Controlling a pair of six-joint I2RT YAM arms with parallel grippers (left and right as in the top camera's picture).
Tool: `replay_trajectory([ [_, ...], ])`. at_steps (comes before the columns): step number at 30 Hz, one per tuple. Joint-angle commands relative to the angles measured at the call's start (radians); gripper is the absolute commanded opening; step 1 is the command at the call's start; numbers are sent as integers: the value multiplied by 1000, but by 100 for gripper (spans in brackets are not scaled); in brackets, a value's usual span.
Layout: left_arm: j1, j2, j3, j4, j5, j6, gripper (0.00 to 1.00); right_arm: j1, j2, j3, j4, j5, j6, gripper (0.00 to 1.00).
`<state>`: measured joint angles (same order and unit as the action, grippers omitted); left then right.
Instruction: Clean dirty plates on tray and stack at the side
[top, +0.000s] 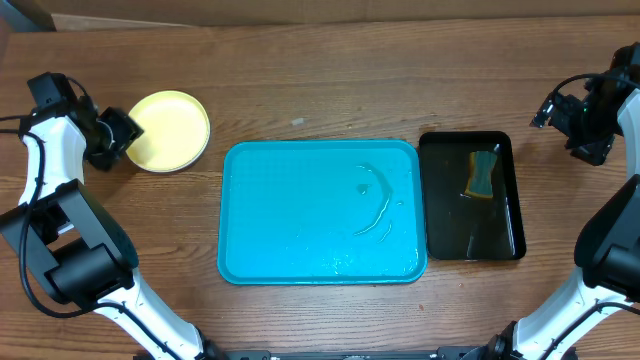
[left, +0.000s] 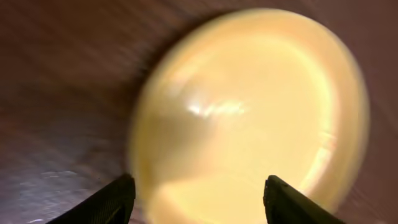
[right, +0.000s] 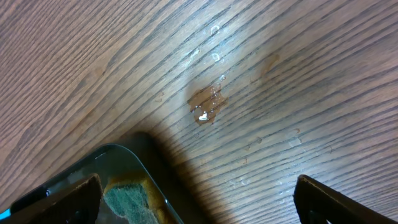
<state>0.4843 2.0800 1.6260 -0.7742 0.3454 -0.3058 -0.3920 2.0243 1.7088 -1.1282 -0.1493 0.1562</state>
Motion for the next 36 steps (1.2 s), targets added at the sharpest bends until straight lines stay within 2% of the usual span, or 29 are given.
replay_trajectory([
  [1, -2, -2, 12, -12, 493, 167, 72, -2, -34, 18, 2, 2, 1, 100],
  [4, -7, -2, 12, -55, 681, 189, 79, -2, -34, 18, 2, 2, 1, 100],
  [6, -8, -2, 12, -105, 729, 190, 86, -2, -34, 18, 2, 2, 1, 100],
  [8, -8, -2, 12, -149, 728, 190, 98, -2, -34, 18, 2, 2, 1, 100],
  [11, -8, -2, 12, -196, 702, 190, 100, -2, -34, 18, 2, 2, 1, 100],
  [22, -8, -2, 12, -247, 429, 190, 100, -2, -34, 18, 2, 2, 1, 100],
  [36, -8, -2, 12, -246, -17, 190, 100, -2, -34, 18, 2, 2, 1, 100],
])
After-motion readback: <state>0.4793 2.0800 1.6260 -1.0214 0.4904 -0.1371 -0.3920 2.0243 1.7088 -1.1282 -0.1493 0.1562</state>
